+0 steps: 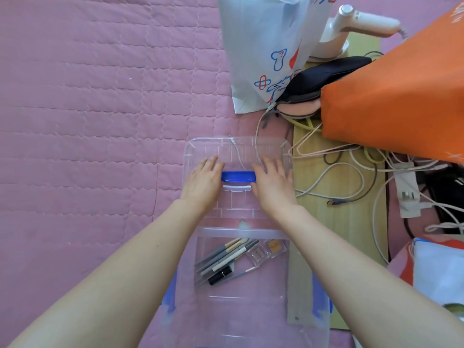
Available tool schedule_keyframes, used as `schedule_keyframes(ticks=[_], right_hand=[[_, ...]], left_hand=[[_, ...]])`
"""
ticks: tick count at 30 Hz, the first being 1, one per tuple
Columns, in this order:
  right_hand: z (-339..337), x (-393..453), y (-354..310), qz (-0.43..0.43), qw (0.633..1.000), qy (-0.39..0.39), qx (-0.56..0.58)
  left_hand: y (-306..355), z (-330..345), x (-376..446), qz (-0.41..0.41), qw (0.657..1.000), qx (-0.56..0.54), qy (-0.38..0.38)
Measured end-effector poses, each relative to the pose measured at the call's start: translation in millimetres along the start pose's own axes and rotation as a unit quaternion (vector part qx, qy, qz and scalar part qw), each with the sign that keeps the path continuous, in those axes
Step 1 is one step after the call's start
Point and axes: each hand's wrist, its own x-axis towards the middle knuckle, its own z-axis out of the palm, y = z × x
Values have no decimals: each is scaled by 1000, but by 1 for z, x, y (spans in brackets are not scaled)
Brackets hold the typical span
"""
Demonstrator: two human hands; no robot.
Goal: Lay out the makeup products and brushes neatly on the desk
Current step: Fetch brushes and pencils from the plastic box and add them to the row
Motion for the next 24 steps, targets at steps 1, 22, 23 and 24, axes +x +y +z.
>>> schedule_keyframes(ticks=[1, 22, 23, 24], right_hand=[[-4, -4, 0, 2, 1000, 10, 4], [-1, -183, -11, -90, 980, 156, 85], [4, -189, -12, -94, 979, 154, 91], [9, -195, -13, -98, 979, 153, 96]], left_hand=[[1, -5, -3, 2, 1000, 1, 5], [36, -15, -166, 118, 966, -54, 224], [37, -10, -172, 120, 965, -56, 228], [38, -7, -177, 121, 964, -58, 229]])
